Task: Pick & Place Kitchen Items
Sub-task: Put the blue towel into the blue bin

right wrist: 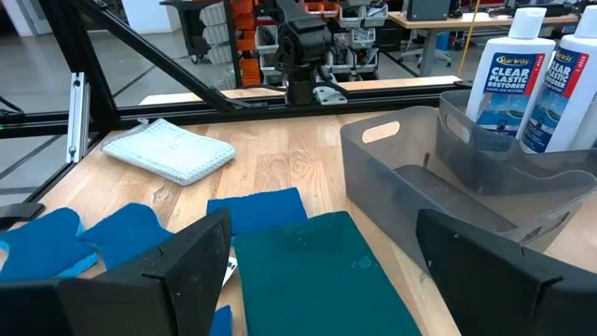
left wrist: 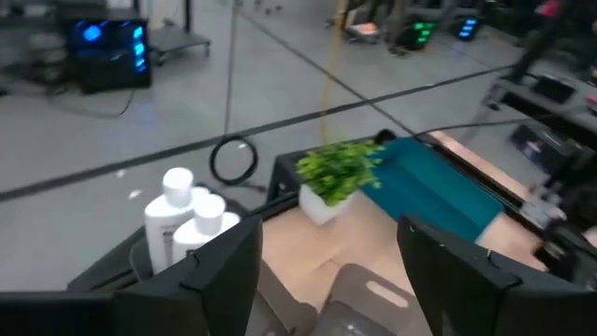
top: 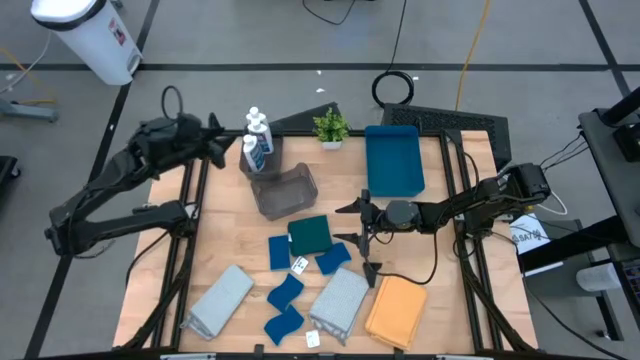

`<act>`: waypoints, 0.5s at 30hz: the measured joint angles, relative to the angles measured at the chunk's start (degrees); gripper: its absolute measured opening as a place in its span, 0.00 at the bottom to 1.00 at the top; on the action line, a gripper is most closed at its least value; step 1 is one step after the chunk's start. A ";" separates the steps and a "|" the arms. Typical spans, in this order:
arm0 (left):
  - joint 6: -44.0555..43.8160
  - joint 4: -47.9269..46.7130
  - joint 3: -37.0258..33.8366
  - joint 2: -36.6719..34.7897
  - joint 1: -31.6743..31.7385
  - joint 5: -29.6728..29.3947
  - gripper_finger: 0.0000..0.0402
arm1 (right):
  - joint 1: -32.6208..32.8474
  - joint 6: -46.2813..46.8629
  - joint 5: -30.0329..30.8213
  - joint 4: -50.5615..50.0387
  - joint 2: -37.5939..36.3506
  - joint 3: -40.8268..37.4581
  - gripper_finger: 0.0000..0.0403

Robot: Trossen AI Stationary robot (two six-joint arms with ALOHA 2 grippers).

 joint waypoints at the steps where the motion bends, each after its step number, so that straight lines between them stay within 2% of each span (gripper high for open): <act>1: 0.93 -0.45 0.00 -0.82 -0.37 0.26 0.63 | 0.00 -0.01 0.00 0.01 0.00 0.00 0.78; 7: 4.04 -1.50 -2.78 -7.08 -4.55 0.26 0.66 | 0.00 -0.01 -0.02 -0.02 0.02 0.00 0.78; 15: 4.90 7.26 -21.68 -21.72 -10.94 0.16 0.63 | -0.02 -0.02 0.00 -5.16 -4.02 -0.17 0.78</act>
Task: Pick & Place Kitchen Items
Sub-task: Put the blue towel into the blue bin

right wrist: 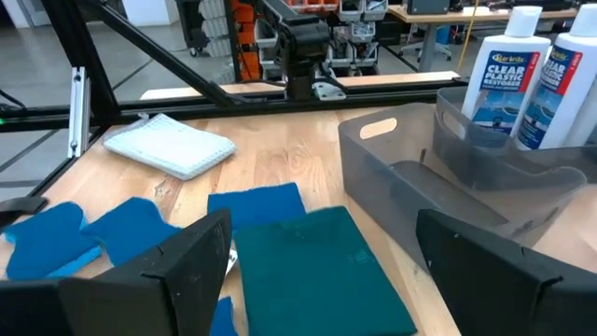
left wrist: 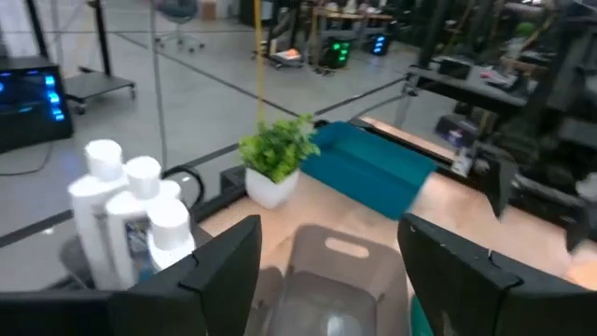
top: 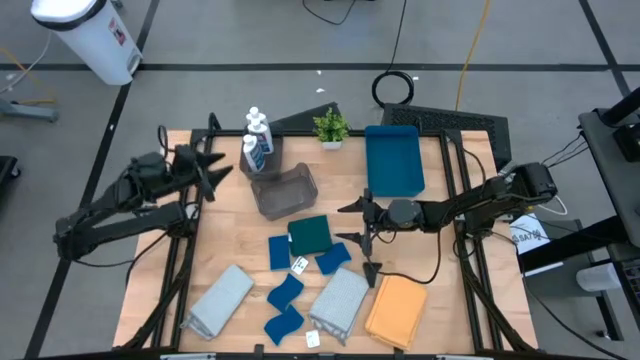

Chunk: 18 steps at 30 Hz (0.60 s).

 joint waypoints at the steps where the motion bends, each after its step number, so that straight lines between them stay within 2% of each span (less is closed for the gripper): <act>1: 0.16 0.92 -2.04 -1.92 -0.76 -0.01 0.63 | 0.02 0.00 -0.02 -1.09 -0.98 0.00 0.78; 9: 1.78 2.08 -12.92 -15.26 -4.73 -0.47 0.65 | 0.02 0.20 0.00 -14.62 -11.14 0.00 0.78; 18: 3.65 9.84 -20.36 -14.75 -8.80 1.52 0.64 | 0.01 3.02 0.18 -24.45 -18.25 0.02 0.78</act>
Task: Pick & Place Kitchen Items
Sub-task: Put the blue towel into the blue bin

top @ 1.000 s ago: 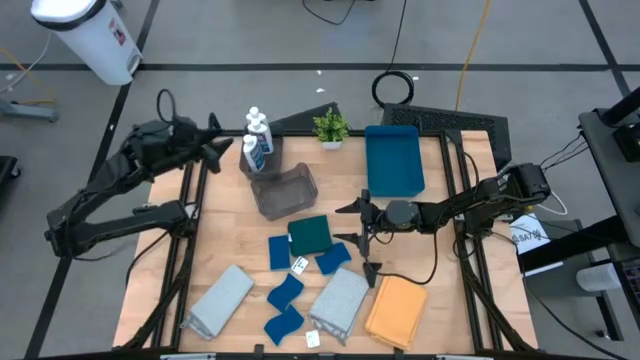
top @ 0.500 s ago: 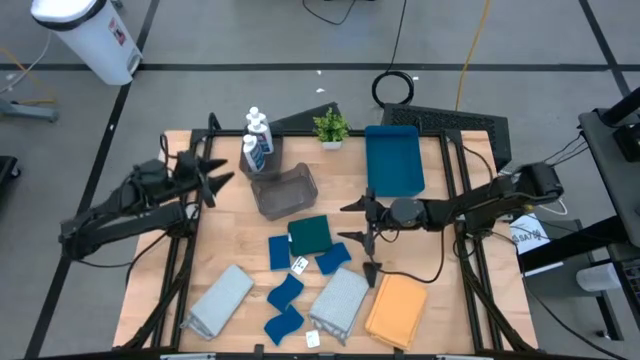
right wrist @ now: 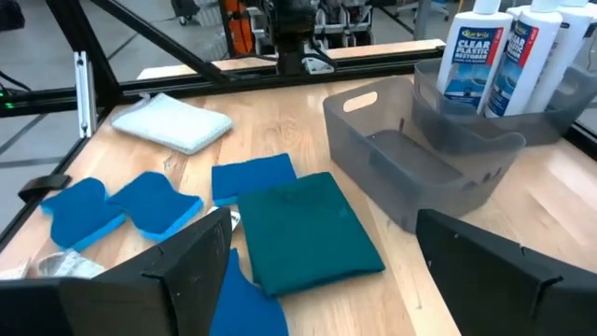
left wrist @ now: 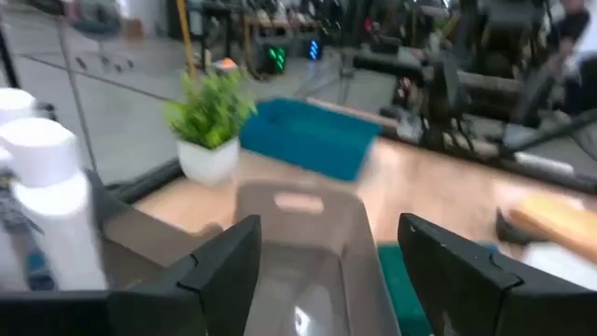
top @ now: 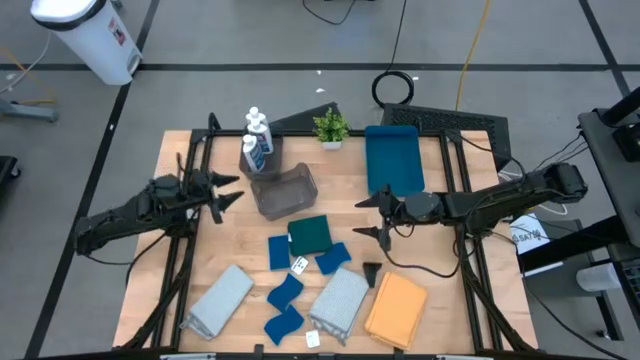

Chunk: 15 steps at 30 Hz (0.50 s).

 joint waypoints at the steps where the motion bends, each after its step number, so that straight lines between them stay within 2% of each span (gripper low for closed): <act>1: 0.45 1.45 -0.45 -0.32 -0.35 -0.08 0.63 | -0.01 0.00 0.02 -0.48 -0.32 0.00 0.78; 10: 1.43 8.26 -6.73 -0.38 -2.99 -1.74 0.65 | -0.01 0.02 -0.13 -1.25 -0.88 0.00 0.78; 15: 2.09 13.29 -8.42 -0.33 -4.42 -0.44 0.65 | 0.01 0.02 -0.18 -1.17 -0.85 0.00 0.78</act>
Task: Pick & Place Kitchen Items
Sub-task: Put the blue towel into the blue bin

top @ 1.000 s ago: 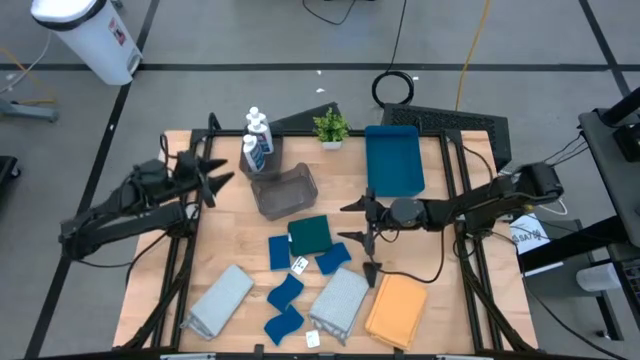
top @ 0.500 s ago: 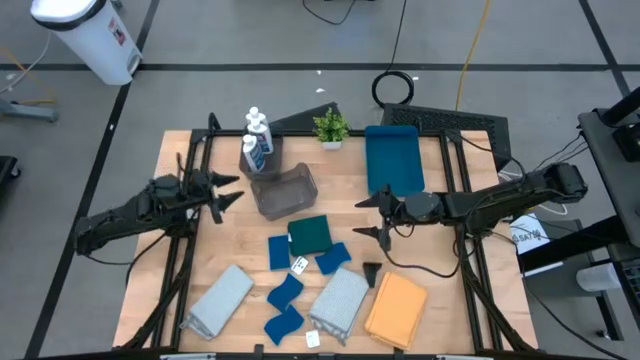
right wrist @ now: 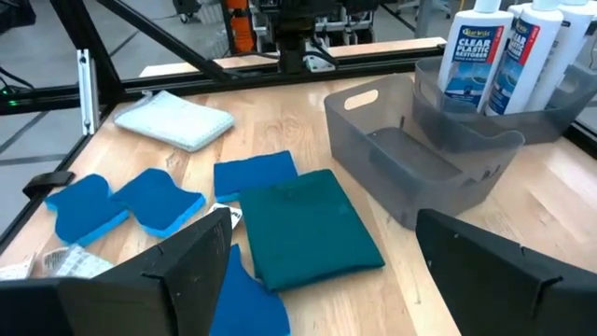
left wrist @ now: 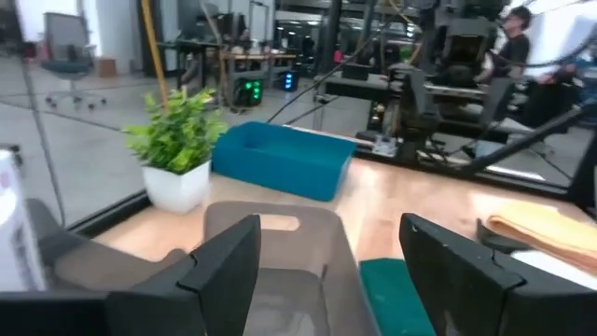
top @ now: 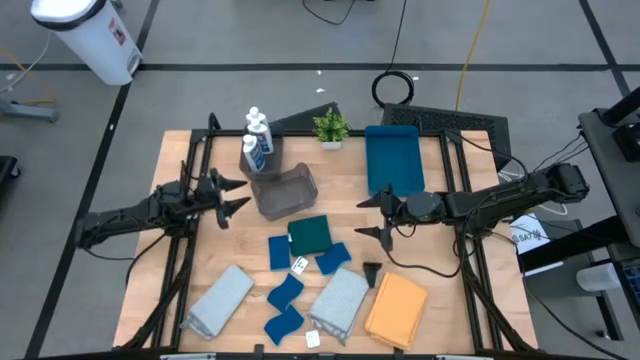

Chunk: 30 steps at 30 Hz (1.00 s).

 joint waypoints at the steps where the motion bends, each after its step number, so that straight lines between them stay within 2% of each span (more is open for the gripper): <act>1: 0.05 0.13 -0.02 0.00 -0.36 0.18 0.65 | 0.00 0.20 0.00 0.35 0.04 -0.06 0.78; 7: -2.77 -0.04 -0.02 0.00 -0.66 -0.07 0.63 | -0.50 2.93 -1.72 8.01 4.58 0.03 0.78; 13: -2.78 0.05 -0.02 0.00 -0.66 -0.03 0.63 | -2.33 1.23 -9.22 7.44 16.48 8.55 0.78; 18: -2.60 0.05 -0.02 0.00 -0.66 -0.05 0.63 | -3.82 -5.22 -9.16 0.15 28.60 18.42 0.77; 24: -2.62 0.05 -0.02 0.00 -0.66 -0.02 0.62 | -5.98 -10.67 -9.19 -4.12 41.49 27.00 0.66; 30: -2.62 0.07 -0.02 0.00 -0.66 0.00 0.62 | -7.51 -13.49 -9.14 -5.69 47.88 28.35 0.51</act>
